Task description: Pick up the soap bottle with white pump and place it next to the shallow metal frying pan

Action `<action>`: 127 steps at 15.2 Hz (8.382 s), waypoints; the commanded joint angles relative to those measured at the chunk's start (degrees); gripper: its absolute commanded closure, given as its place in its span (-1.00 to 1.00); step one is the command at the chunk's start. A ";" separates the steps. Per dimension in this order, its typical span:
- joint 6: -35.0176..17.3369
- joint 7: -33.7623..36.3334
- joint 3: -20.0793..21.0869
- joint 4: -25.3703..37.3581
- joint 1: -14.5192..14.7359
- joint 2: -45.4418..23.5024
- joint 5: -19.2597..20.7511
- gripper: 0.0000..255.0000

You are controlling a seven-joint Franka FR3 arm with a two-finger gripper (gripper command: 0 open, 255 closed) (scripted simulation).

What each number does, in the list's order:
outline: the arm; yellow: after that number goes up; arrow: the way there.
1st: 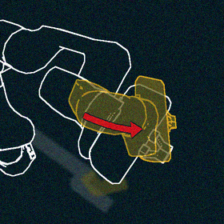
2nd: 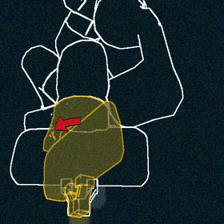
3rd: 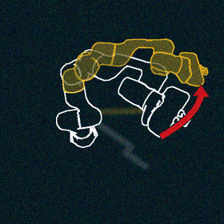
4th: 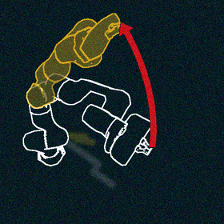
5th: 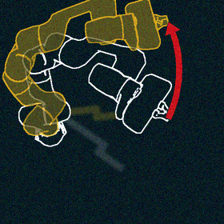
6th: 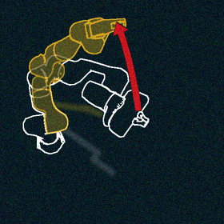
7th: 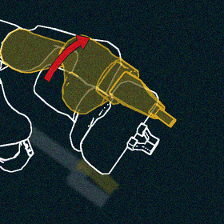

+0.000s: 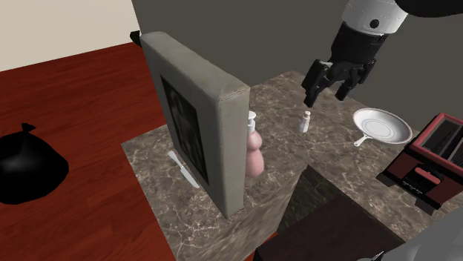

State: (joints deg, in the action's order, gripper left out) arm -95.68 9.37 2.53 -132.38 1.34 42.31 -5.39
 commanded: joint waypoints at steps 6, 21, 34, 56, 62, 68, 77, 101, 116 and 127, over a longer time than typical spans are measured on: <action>-14.65 -1.23 1.89 -10.81 1.28 0.98 -0.69 -1.00; -65.83 -3.00 9.01 -26.49 3.33 -20.41 -0.72 -1.00; -73.17 -1.57 10.68 -25.41 1.29 -28.83 1.37 -1.00; -63.09 -2.86 9.14 -22.71 2.65 -21.44 -0.14 1.00; -57.31 -3.15 8.55 -20.40 2.90 -17.95 -0.35 1.00; -51.77 -3.31 8.05 -17.62 2.99 -15.18 -0.34 1.00; -43.90 -3.40 7.42 -12.65 2.93 -12.27 -0.13 1.00; -24.95 -3.25 6.24 4.72 2.36 -10.68 0.81 1.00; -14.37 -4.32 4.74 16.69 1.76 -12.15 1.32 1.00; -11.12 -18.99 -8.36 11.76 -0.76 -4.87 2.53 1.00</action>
State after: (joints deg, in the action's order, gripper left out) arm -107.20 -8.30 -4.69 -120.74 0.81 37.19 -3.06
